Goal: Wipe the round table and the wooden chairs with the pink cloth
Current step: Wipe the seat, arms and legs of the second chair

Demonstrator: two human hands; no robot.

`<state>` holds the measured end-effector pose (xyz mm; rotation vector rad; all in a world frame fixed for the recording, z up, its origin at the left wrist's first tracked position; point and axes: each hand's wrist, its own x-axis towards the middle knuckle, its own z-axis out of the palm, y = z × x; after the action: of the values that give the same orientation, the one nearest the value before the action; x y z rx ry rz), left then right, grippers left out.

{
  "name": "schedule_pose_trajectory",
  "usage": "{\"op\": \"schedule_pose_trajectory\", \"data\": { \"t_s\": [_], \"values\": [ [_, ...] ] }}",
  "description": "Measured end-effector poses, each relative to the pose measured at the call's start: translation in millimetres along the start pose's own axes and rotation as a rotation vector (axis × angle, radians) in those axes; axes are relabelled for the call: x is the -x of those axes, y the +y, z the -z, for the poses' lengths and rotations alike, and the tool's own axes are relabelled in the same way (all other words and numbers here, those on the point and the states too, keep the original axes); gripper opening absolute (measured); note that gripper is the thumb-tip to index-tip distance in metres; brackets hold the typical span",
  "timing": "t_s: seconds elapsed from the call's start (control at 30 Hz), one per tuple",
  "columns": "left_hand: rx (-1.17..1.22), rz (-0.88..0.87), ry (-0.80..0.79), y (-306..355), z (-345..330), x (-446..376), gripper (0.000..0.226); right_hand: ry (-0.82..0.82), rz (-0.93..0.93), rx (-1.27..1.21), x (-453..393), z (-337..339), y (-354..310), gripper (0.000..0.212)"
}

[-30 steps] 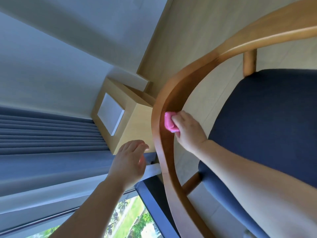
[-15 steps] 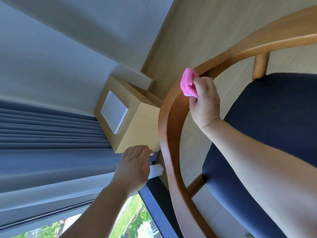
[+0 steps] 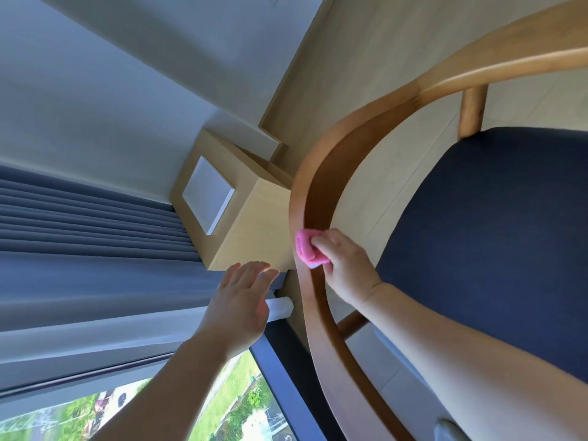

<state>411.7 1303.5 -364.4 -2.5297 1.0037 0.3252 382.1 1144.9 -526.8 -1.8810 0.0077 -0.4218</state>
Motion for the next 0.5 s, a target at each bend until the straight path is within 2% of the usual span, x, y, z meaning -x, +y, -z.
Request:
{"op": "schedule_pose_trajectory", "data": {
  "t_s": [0.17,0.27,0.33,0.4,0.47,0.5],
  "values": [
    [0.059,0.042,0.013,14.8,-4.3,13.4,0.044,-0.264,0.025,-0.070,57.5,-4.9,1.0,0.043],
    [0.057,0.048,0.039,19.3,-4.8,22.1,0.044,-0.314,0.031,-0.058,49.2,4.6,1.1,0.040],
    [0.050,0.044,0.060,18.7,-5.7,28.9,0.045,-0.215,0.009,-0.011,19.2,8.5,-3.4,0.033],
    [0.057,0.055,0.076,16.3,-7.4,37.2,0.046,-0.038,-0.100,0.033,-20.6,12.5,-8.7,0.030],
    [0.068,0.078,0.090,15.0,-10.3,47.6,0.046,0.118,-0.215,0.045,-51.7,18.9,-12.1,0.035],
    [0.078,0.096,0.101,14.9,-12.7,53.5,0.047,0.140,-0.236,0.049,-58.6,21.2,-12.8,0.038]
  ]
}}
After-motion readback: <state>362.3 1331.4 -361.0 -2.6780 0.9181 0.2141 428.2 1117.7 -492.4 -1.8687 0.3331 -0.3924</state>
